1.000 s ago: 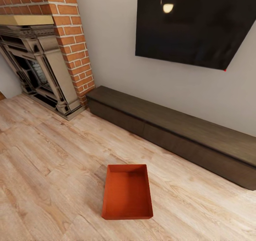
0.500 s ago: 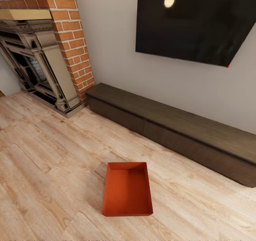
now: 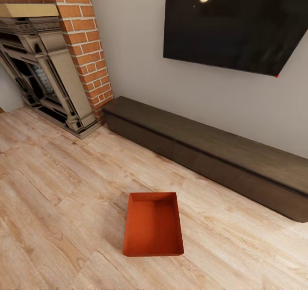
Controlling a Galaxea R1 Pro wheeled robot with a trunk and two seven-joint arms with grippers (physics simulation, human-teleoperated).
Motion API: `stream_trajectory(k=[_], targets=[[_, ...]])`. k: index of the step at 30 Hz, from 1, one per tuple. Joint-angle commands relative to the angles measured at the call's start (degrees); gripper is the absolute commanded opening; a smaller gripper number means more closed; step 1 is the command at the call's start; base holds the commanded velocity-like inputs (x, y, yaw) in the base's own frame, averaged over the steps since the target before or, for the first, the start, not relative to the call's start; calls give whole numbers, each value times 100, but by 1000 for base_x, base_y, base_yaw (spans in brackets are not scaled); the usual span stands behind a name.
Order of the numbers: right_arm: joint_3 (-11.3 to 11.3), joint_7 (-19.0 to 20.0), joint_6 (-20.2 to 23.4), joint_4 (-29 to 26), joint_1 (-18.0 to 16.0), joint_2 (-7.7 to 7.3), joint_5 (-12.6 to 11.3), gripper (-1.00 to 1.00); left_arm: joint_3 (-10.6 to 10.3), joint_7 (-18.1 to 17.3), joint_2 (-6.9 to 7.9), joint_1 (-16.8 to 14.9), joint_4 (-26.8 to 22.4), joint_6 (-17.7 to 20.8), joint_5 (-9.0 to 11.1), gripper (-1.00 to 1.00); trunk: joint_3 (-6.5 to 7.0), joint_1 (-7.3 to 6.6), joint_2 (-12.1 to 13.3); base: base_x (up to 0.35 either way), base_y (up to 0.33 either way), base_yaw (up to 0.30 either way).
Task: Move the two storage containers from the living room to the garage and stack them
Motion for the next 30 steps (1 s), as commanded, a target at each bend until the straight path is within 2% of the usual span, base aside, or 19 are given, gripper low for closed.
stream_trajectory(k=[1,30], targets=[[49,-4,-32,17,-6,2,-52,100,28,4,-1,-3,5,-18,11,100,-13,0,-2,0,0,0],[49,3,-32,17,-6,1,-44,100,28,4,-1,-3,5,-21,11,100,-283,0,-2,0,0,0]])
